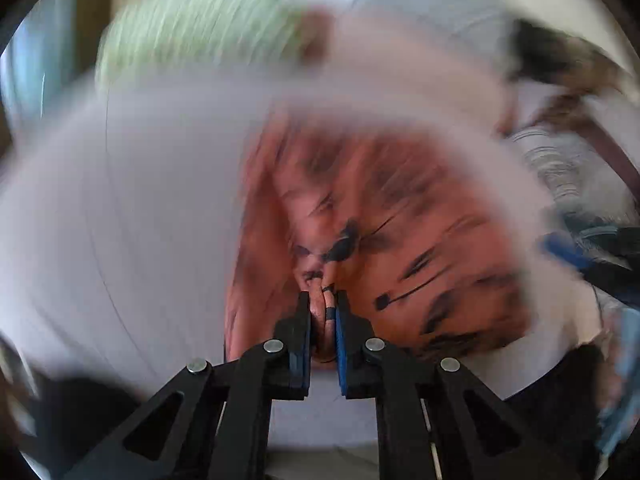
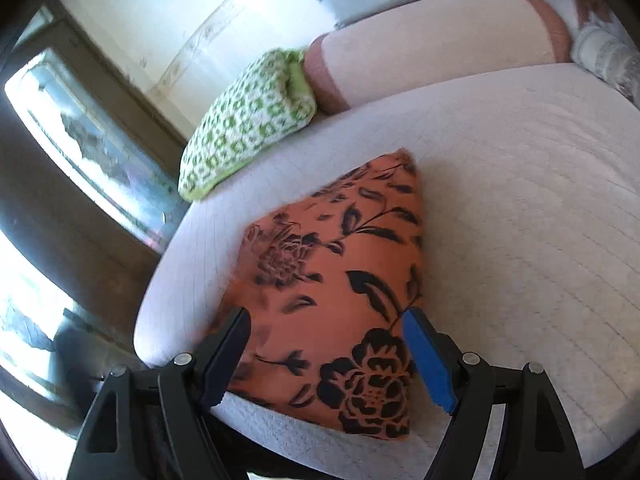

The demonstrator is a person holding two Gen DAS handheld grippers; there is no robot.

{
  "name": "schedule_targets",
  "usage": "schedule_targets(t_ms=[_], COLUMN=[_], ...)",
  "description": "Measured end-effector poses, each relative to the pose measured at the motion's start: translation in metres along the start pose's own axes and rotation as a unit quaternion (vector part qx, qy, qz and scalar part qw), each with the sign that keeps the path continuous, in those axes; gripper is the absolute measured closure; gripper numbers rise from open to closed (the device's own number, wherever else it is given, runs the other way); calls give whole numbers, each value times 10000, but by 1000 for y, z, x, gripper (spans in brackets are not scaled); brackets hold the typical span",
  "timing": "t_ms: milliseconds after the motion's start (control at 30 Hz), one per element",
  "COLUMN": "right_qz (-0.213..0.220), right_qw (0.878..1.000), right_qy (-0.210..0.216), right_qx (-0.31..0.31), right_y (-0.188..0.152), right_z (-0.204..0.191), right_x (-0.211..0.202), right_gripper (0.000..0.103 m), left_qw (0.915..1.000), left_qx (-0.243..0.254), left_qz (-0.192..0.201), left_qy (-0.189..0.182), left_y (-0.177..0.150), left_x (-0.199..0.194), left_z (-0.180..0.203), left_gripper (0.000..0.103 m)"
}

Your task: Fold small clothes

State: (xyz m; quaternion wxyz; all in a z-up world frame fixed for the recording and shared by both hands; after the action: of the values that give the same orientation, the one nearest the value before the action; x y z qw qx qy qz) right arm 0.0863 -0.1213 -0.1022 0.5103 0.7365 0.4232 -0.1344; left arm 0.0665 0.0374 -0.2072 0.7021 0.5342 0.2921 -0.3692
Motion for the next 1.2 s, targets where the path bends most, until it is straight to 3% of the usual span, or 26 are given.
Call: schedule_targets(t_ms=[33, 67, 167, 233, 333, 367, 400, 433, 467, 500, 633, 700, 767, 833, 900, 933, 1067, 1200], right_qz=[-137, -273, -414, -438, -397, -406, -435, -492, -531, -550, -538, -512, -461, -515, -615, -667, -686, -403], right_qw=[9998, 9993, 9974, 9978, 9985, 9984, 9983, 9980, 9978, 9977, 9975, 9976, 9981, 9978, 9972, 9968, 9965, 9986], right_qy=[12, 43, -65, -93, -101, -122, -145, -170, -180, -172, -189, -214, -173, -163, -180, -189, -239, -86], right_qx=[-109, -244, -589, -482, -367, -371, -367, -358, -345, -350, -421, -407, -363, -393, -398, -409, -412, -340], right_y=[-4, -9, -16, -16, -16, -17, -19, -21, -22, -23, -20, -16, -13, -14, -19, -22, -20, 1], right_z=[-6, -12, -18, -15, -11, -9, -6, -4, -2, -2, 0, 1, 0, 1, 3, 5, 9, -2], right_x=[6, 10, 22, 26, 29, 30, 30, 32, 32, 33, 32, 33, 32, 35, 39, 40, 41, 38], right_gripper=[22, 22, 22, 22, 22, 22, 22, 22, 22, 22, 22, 22, 22, 22, 22, 22, 22, 22], left_qw=[9986, 9986, 9975, 9951, 9832, 9812, 9867, 9964, 9990, 9986, 9936, 9833, 9741, 9801, 9956, 9961, 9957, 9958], left_qx=[-429, -425, 97, 196, 602, 754, 688, 208, -258, -362, 116, 435, 594, 473, -308, -421, -330, -296], left_qz=[43, 118, 697, 961, 1704, 1706, 1378, 760, 315, 328, 1072, 1709, 2064, 1696, 493, 333, 380, 366], left_qy=[-291, -286, -113, -121, 265, 498, 520, 324, 178, 180, 346, 439, 709, 917, 733, 705, 777, 785], left_y=[0, 7, 33, 43, 56, 55, 48, 35, 22, 22, 58, 80, 87, 77, 44, 37, 46, 28], left_x=[3, -2, -29, -41, -67, -60, -43, -16, 3, 6, -33, -66, -80, -58, 2, 13, 13, 3], left_z=[-8, -7, 11, 24, 31, 26, 15, 1, -11, -16, 10, 29, 27, 3, -30, -37, -35, -38], left_gripper=[90, 91, 93, 95, 95, 95, 95, 95, 95, 95, 96, 96, 96, 97, 97, 96, 96, 96])
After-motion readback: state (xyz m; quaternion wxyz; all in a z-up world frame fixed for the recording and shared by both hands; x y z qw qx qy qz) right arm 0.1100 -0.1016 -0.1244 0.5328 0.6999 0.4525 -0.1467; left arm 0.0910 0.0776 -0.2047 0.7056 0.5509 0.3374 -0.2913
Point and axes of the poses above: each gripper's, at about its wrist camera, not at the fingertips, and x roughly the way its jaws point, z to its right, y to its top, the point moved 10 cm from there along x, roughly the way its jaws point, and after that the axes turned 5 degrees about z, right-handed, at the moved point
